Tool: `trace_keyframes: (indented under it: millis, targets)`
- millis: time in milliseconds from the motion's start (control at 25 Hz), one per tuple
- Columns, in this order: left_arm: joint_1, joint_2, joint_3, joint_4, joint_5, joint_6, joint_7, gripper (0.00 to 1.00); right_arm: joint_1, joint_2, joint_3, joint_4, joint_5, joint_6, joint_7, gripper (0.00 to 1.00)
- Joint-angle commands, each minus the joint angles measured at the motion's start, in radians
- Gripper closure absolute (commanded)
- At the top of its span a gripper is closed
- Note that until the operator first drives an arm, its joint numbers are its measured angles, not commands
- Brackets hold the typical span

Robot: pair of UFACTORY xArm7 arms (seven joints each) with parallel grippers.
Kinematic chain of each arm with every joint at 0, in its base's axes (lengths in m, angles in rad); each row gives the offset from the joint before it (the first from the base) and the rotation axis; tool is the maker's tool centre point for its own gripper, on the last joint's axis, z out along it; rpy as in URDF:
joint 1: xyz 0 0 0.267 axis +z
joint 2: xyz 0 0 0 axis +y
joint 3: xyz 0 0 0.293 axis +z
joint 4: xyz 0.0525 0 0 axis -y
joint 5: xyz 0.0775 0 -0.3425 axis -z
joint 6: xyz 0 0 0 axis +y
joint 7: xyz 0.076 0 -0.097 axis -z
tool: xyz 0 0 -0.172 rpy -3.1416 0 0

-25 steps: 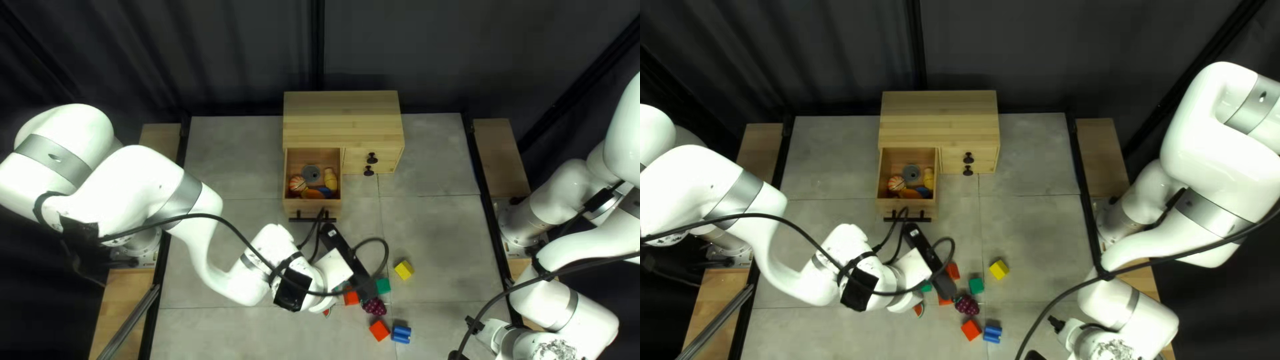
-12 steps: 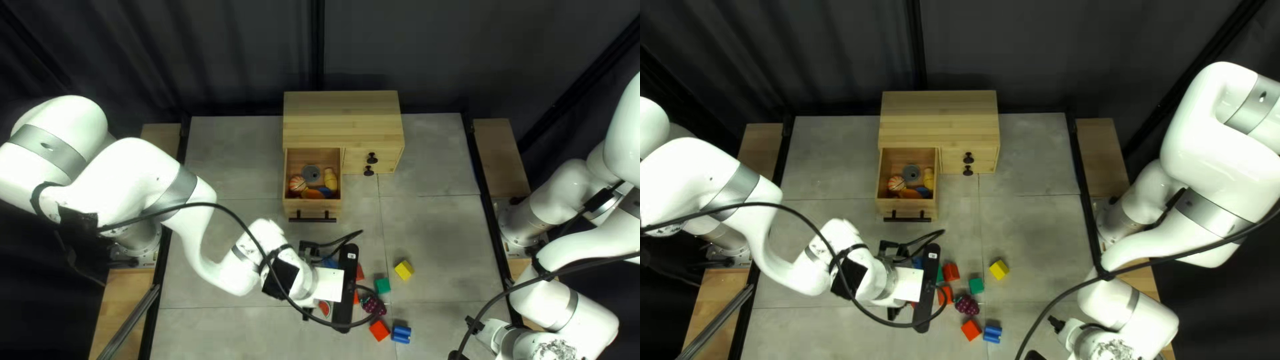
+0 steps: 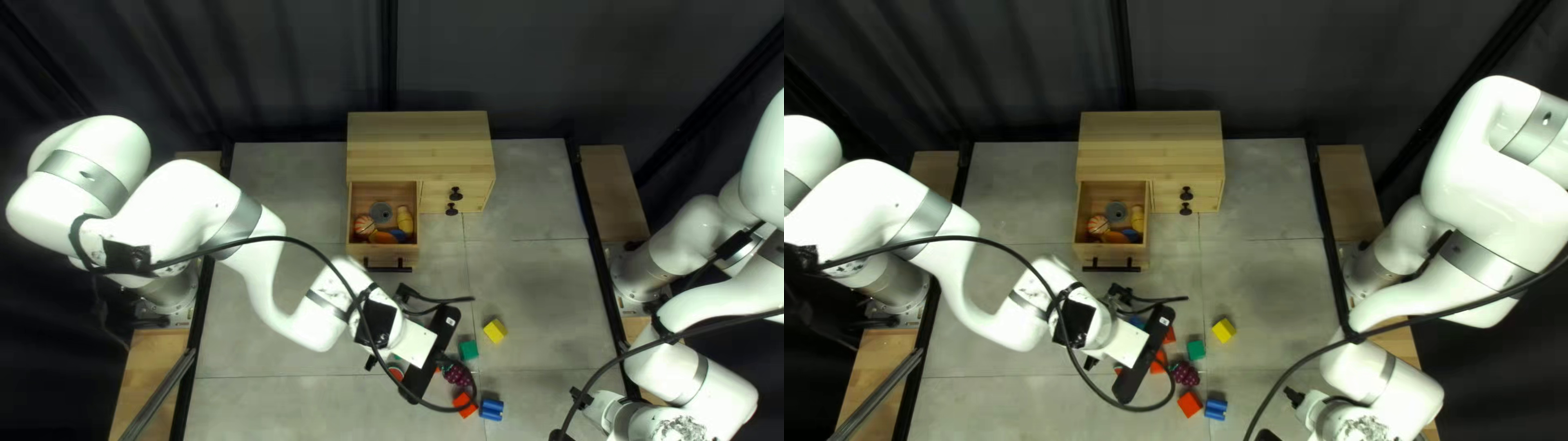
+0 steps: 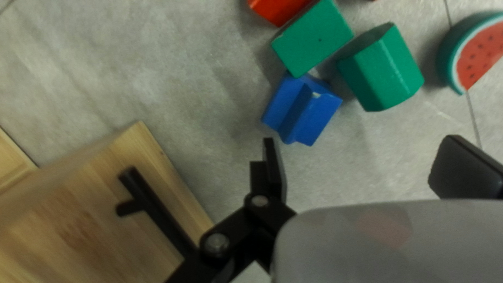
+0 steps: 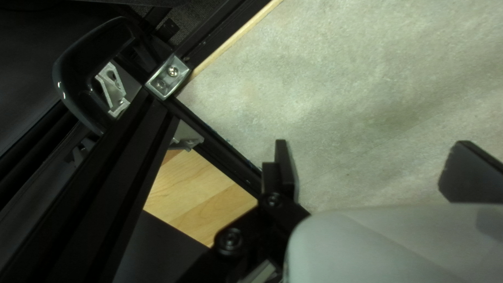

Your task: Open drawers and place objects into drawer and close

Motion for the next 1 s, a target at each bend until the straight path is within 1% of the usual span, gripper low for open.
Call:
trace_keyframes:
  millis: [40, 120, 160, 200, 280, 320, 520, 720, 800, 840, 880, 920, 1000]
  targets:
    - [0.043, 0.000, -0.022, -0.049, 0.033, -0.083, 0.187, 0.00, 0.000, 0.000, 0.000, 0.000, 0.000, 0.000, 0.000, 0.00]
    - [0.043, 0.000, -0.022, -0.049, 0.033, -0.083, 0.187, 0.00, 0.000, 0.000, 0.000, 0.000, 0.000, 0.000, 0.000, 0.00]
    - [0.072, 0.004, -0.032, -0.063, 0.028, -0.120, 0.261, 0.00, 0.000, 0.000, 0.000, 0.000, 0.000, 0.000, 0.000, 0.00]
    - [0.072, 0.004, -0.032, -0.063, 0.028, -0.120, 0.261, 0.00, 0.000, 0.000, 0.000, 0.000, 0.000, 0.000, 0.000, 0.00]
    - [0.108, 0.019, -0.038, -0.074, 0.022, -0.156, 0.338, 0.00, 0.000, 0.000, 0.000, 0.000, 0.000, 0.000, 0.000, 0.00]
    - [0.108, 0.019, -0.038, -0.074, 0.022, -0.156, 0.338, 0.00, 0.000, 0.000, 0.000, 0.000, 0.000, 0.000, 0.000, 0.00]
    - [0.146, 0.044, -0.036, -0.077, 0.010, -0.184, 0.406, 0.00, 0.000, 0.000, 0.000, 0.000, 0.000, 0.000, 0.000, 0.00]
    - [0.163, 0.054, -0.036, -0.071, 0.002, -0.185, 0.433, 0.00, 0.000, 0.000, 0.000, 0.000, 0.000, 0.000, 0.000, 0.00]
    - [0.164, 0.053, -0.040, -0.068, -0.004, -0.179, 0.437, 0.14, 0.000, 0.000, 0.000, 0.000, 0.000, 0.000, 0.000, 0.00]
    - [0.164, 0.052, -0.041, -0.067, -0.007, -0.176, 0.438, 0.56, 0.000, 0.000, 0.000, 0.000, 0.000, 0.000, 0.000, 0.00]
    - [0.163, 0.050, -0.044, -0.066, -0.011, -0.171, 0.439, 0.94, 0.000, 0.000, 0.000, 0.000, 0.000, 0.000, 0.000, 0.00]
    - [0.162, 0.050, -0.047, -0.066, -0.014, -0.168, 0.439, 1.00, 0.000, 0.000, 0.000, 0.000, 0.000, 0.000, 0.000, 0.00]
    - [0.160, 0.059, -0.053, -0.060, -0.021, -0.160, 0.443, 1.00, 0.000, 0.000, 0.000, 0.000, 0.000, 0.000, 0.000, 0.00]
